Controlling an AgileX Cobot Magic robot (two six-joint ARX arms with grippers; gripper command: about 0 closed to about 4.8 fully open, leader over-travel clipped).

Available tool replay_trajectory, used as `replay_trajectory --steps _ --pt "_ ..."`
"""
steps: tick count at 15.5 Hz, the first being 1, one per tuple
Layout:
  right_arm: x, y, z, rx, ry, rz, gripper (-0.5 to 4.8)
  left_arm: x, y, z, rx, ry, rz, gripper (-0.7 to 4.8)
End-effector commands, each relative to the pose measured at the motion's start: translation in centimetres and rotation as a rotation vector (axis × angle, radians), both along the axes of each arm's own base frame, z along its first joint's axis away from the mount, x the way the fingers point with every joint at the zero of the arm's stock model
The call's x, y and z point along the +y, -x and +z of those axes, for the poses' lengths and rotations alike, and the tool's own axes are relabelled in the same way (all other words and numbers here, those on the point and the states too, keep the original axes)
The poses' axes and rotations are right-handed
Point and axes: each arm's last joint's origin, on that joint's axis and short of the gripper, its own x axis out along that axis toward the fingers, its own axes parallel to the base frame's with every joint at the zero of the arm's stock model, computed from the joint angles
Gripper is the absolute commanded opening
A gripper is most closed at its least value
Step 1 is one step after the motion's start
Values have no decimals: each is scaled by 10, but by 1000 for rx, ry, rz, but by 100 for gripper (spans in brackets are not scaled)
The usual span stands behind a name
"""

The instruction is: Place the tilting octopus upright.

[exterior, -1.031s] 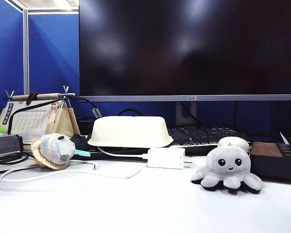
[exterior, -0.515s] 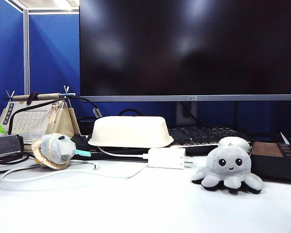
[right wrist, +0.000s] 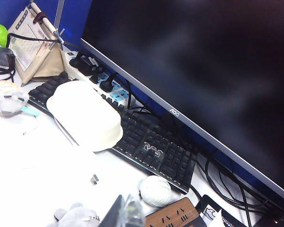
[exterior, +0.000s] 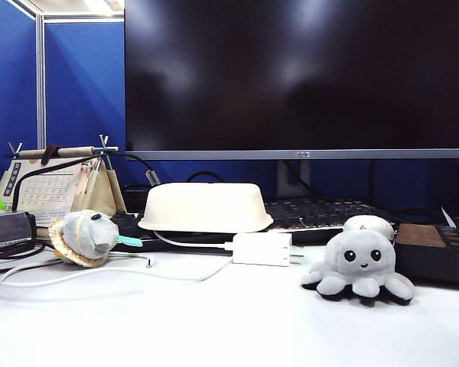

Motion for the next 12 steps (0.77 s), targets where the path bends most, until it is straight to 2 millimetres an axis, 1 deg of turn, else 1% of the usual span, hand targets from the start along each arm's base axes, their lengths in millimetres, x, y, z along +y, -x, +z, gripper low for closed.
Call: replay_trajectory --steps 1,3,5,8,10,12 --pt "0 0 2 1 -21 -2 -6 -1 -8 -8 -8 -9 -4 22" --pt "0 0 2 1 -21 -2 -6 -3 -23 -32 -3 -9 -7 22" --pt "0 0 2 1 -21 -2 -6 -4 -37 -62 46 -14 -7 22" --pt "0 0 2 1 -21 -2 -6 -5 -42 -106 106 -21 -8 22" --pt "0 0 2 1 -21 -2 -6 -4 -40 -123 98 -20 -7 22" --pt "0 0 2 1 -21 -2 -6 -4 -36 -128 55 -17 -6 22"
